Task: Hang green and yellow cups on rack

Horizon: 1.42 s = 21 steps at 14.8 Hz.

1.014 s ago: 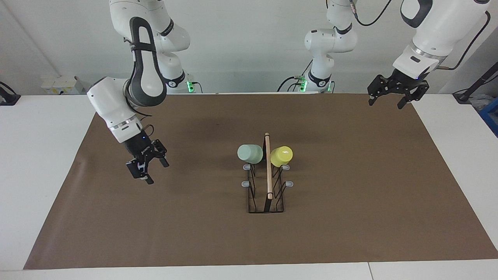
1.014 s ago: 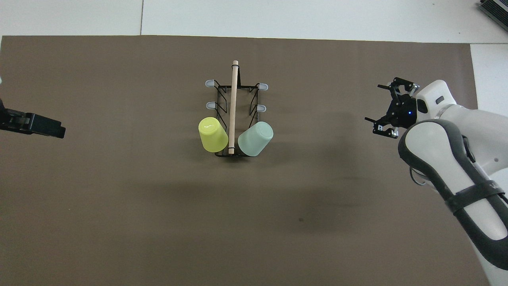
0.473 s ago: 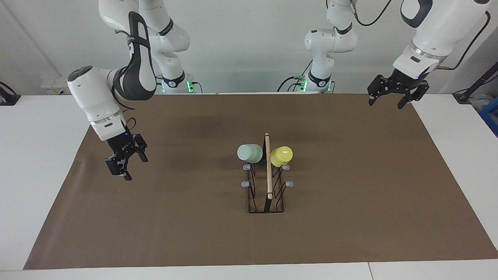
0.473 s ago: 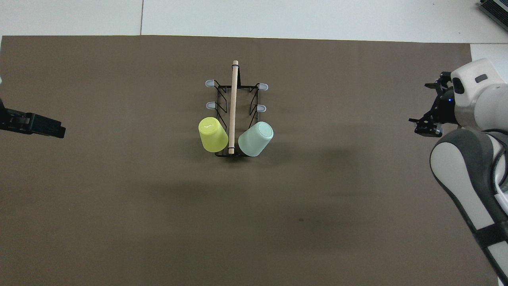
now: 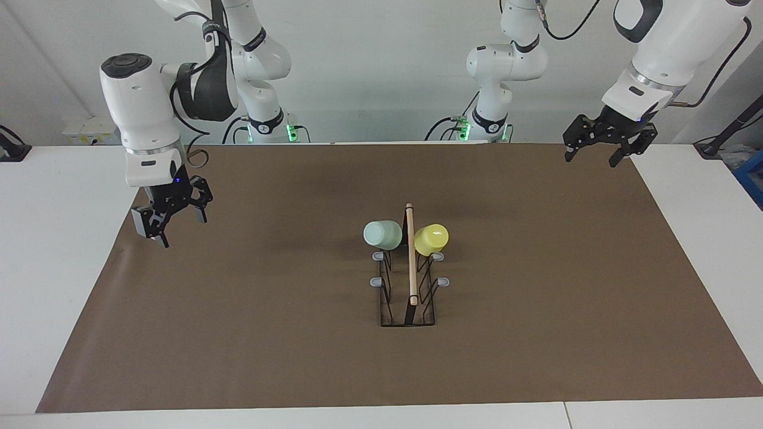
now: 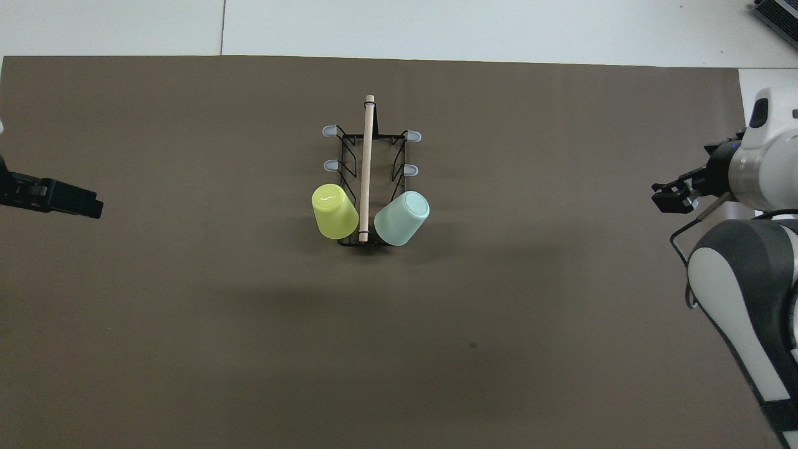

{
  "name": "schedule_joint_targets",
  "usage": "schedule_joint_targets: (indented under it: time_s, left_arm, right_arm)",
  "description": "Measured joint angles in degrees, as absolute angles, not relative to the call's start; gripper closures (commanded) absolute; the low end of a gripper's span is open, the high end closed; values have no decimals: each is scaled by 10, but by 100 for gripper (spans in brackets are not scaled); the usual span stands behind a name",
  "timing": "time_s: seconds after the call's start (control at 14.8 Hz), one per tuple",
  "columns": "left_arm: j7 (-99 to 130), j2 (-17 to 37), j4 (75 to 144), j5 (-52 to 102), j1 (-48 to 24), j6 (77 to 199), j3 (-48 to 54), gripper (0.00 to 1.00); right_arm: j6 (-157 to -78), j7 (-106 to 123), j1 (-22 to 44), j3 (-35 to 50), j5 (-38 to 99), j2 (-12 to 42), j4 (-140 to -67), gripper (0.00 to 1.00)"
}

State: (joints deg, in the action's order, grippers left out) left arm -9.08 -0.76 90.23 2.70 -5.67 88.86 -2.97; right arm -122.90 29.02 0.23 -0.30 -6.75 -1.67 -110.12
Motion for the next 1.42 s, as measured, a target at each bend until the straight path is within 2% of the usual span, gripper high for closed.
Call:
schedule_joint_targets:
  time_s: [0.27,0.68,1.08,1.42]
  left_arm:
    - [-91,-10,902,24,-58,889,-25,0]
    - [-91,-10,902,15,-57,888,-23,0]
    - [-91,-23,909,13,-57,887,-25,0]
    - [-84,-32,916,5,-57,891,-26,0]
  right_arm:
    - [-1132,75,35,-2,-80,-18,-1054,0]
    - [-940,-24,28,-7,-56,-20,-958,0]
    - [-901,-32,32,-48,-34,-19,-947,0]
    - [-893,-32,41,-51,-35,-19,-945,0]
